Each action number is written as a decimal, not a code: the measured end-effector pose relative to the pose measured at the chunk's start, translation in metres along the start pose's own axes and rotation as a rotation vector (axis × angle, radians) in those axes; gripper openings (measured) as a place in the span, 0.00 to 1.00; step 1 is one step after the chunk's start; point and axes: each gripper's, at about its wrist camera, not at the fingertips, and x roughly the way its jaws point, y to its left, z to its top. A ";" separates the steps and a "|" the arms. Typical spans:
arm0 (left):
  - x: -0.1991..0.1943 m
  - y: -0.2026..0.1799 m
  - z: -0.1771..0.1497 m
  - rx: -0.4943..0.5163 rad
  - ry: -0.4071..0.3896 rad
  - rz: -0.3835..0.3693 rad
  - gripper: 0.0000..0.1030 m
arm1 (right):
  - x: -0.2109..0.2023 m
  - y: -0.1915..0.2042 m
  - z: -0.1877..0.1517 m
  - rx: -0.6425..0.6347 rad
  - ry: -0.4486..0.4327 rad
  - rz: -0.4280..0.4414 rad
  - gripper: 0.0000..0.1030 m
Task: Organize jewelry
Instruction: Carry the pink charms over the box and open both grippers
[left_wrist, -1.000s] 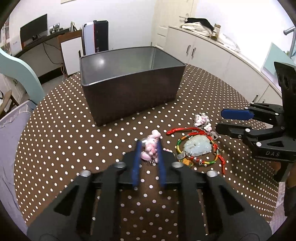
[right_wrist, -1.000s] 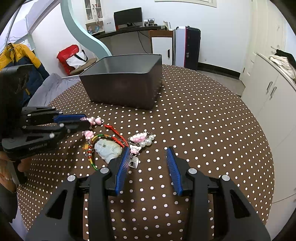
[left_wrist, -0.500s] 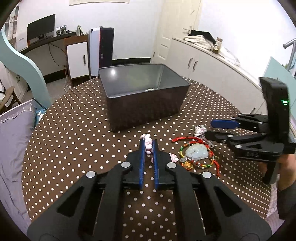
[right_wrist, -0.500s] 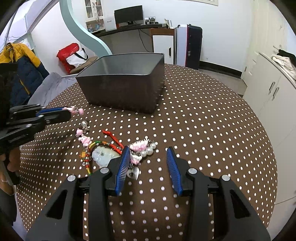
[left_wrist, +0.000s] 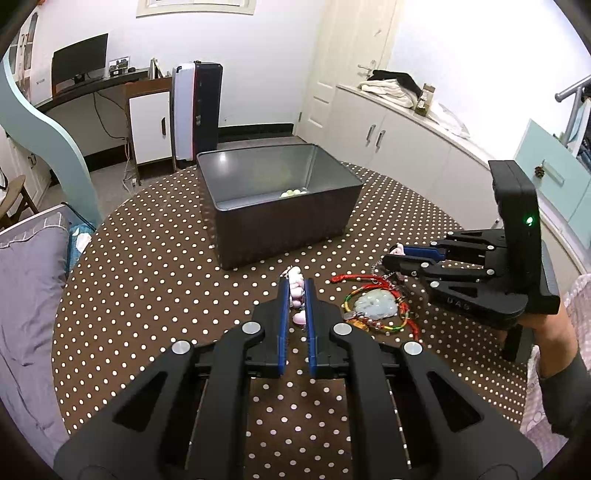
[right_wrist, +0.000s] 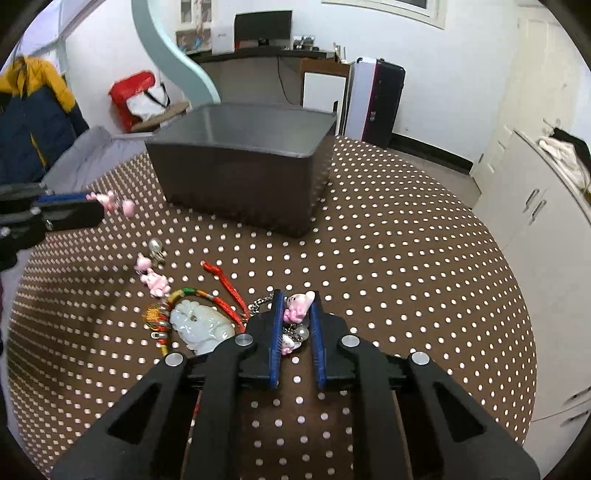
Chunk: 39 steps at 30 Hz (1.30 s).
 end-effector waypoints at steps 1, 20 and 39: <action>-0.003 0.000 0.001 -0.004 -0.005 -0.013 0.08 | -0.004 -0.002 0.000 0.014 -0.010 0.016 0.12; -0.019 -0.004 0.098 -0.006 -0.125 -0.070 0.08 | -0.077 -0.005 0.103 0.042 -0.265 0.120 0.12; 0.065 0.026 0.096 -0.116 0.065 -0.059 0.09 | 0.004 -0.004 0.110 0.056 -0.134 0.094 0.12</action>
